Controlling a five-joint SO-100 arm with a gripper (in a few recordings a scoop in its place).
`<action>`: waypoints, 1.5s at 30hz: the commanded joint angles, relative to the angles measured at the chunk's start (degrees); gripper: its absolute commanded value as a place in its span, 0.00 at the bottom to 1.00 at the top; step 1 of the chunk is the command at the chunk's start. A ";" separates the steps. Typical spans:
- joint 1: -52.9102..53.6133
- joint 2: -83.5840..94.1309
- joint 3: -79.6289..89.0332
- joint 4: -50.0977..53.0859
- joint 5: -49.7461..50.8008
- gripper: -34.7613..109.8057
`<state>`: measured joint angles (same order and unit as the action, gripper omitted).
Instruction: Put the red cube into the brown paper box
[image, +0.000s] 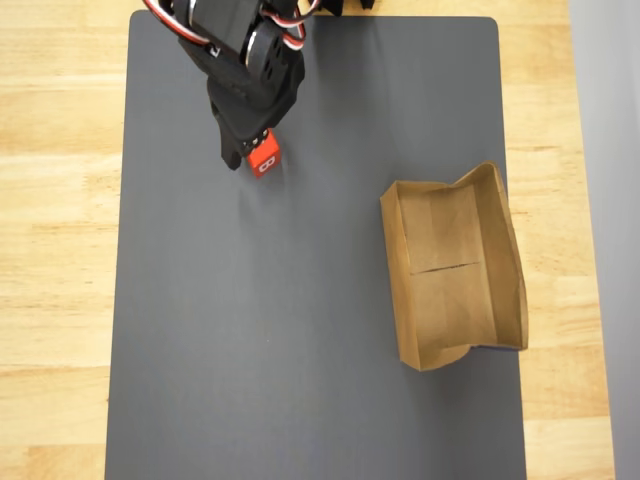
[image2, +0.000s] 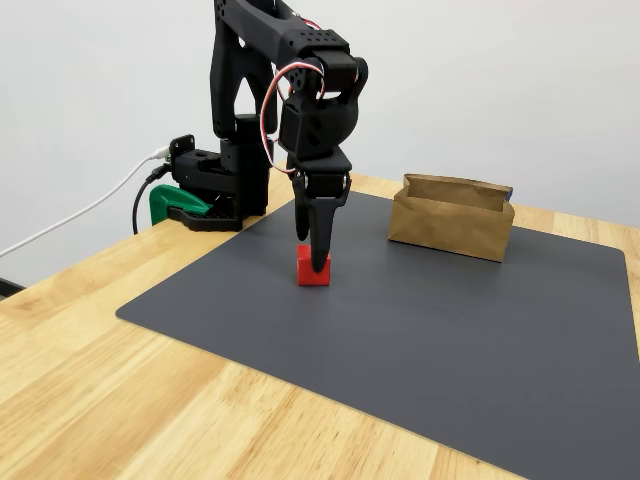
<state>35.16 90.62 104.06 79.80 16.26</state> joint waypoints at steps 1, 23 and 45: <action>0.26 -0.18 -1.32 0.44 -0.18 0.45; 0.88 -9.49 -8.44 -2.20 -1.05 0.26; -6.42 10.99 -2.20 -22.15 -18.72 0.24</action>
<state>29.79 94.75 99.40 60.47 0.70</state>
